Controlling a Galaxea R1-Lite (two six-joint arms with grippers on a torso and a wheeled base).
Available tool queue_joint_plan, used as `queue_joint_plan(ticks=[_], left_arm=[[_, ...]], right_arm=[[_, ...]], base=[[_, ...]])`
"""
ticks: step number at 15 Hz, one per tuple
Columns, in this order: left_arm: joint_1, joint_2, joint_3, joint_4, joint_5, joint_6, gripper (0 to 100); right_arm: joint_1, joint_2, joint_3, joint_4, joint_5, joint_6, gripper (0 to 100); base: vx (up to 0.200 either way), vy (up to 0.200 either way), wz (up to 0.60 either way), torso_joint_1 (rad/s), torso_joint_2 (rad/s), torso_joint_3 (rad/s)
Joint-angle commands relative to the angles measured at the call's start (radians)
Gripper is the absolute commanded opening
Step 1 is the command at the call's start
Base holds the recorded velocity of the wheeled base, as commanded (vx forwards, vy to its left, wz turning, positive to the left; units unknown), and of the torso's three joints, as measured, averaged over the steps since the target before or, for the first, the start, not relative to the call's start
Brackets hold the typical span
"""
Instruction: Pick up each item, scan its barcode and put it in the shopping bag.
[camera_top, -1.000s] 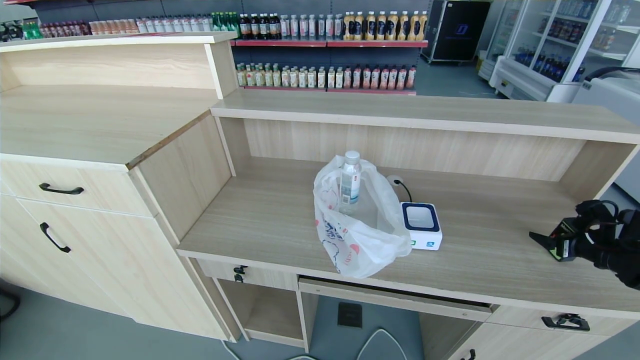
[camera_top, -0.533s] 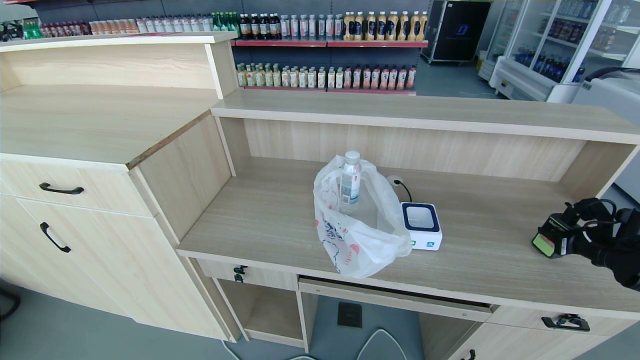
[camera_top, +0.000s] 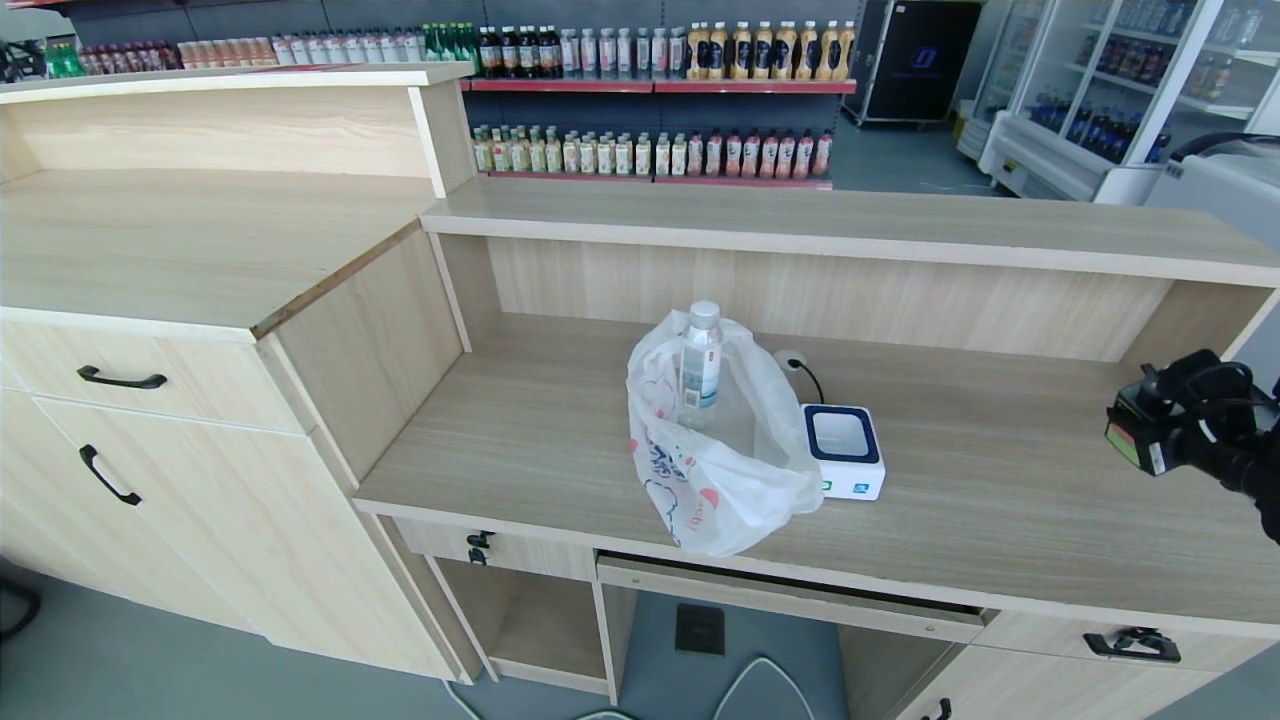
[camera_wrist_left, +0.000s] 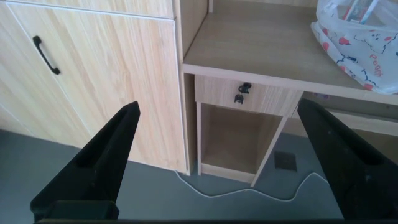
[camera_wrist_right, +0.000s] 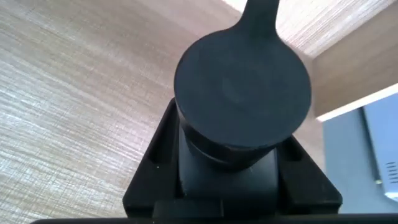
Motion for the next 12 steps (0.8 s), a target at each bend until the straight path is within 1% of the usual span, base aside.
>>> queue_joint_plan(ticks=[1, 2, 3, 5, 6, 7, 9, 10, 11, 12], left_arm=[[0.001, 0.000, 0.000, 0.000, 0.000, 0.000, 100], [0.001, 0.000, 0.000, 0.000, 0.000, 0.000, 100], [0.001, 0.000, 0.000, 0.000, 0.000, 0.000, 100], [0.001, 0.000, 0.000, 0.000, 0.000, 0.000, 100], [0.001, 0.000, 0.000, 0.000, 0.000, 0.000, 100], [0.001, 0.000, 0.000, 0.000, 0.000, 0.000, 100], [0.001, 0.000, 0.000, 0.000, 0.000, 0.000, 100], [0.001, 0.000, 0.000, 0.000, 0.000, 0.000, 100], [0.001, 0.000, 0.000, 0.000, 0.000, 0.000, 100], [0.001, 0.000, 0.000, 0.000, 0.000, 0.000, 100]], right_arm=[[0.037, -0.254, 0.105, -0.005, 0.004, -0.117, 0], [0.105, -0.440, 0.177, -0.015, 0.014, -0.277, 0], [0.159, -0.530, 0.207, -0.034, 0.016, -0.372, 0], [0.260, -0.672, 0.296, -0.080, 0.034, -0.476, 0], [0.309, -0.744, 0.364, -0.109, 0.036, -0.539, 0], [0.378, -0.788, 0.418, -0.147, 0.036, -0.608, 0], [0.550, -0.828, 0.505, -0.235, 0.033, -0.754, 0], [0.619, -0.857, 0.516, -0.239, 0.036, -0.820, 0], [0.683, -0.885, 0.522, -0.239, 0.033, -0.909, 0], [0.766, -0.908, 0.528, -0.233, 0.028, -1.001, 0]], base=[[0.000, 0.000, 0.00, 0.000, 0.00, 0.000], [0.000, 0.000, 0.00, 0.000, 0.00, 0.000], [0.000, 0.000, 0.00, 0.000, 0.00, 0.000], [0.000, 0.000, 0.00, 0.000, 0.00, 0.000], [0.000, 0.000, 0.00, 0.000, 0.00, 0.000], [0.000, 0.000, 0.00, 0.000, 0.00, 0.000], [0.000, 0.000, 0.00, 0.000, 0.00, 0.000], [0.000, 0.000, 0.00, 0.000, 0.00, 0.000], [0.000, 0.000, 0.00, 0.000, 0.00, 0.000], [0.000, 0.000, 0.00, 0.000, 0.00, 0.000]])
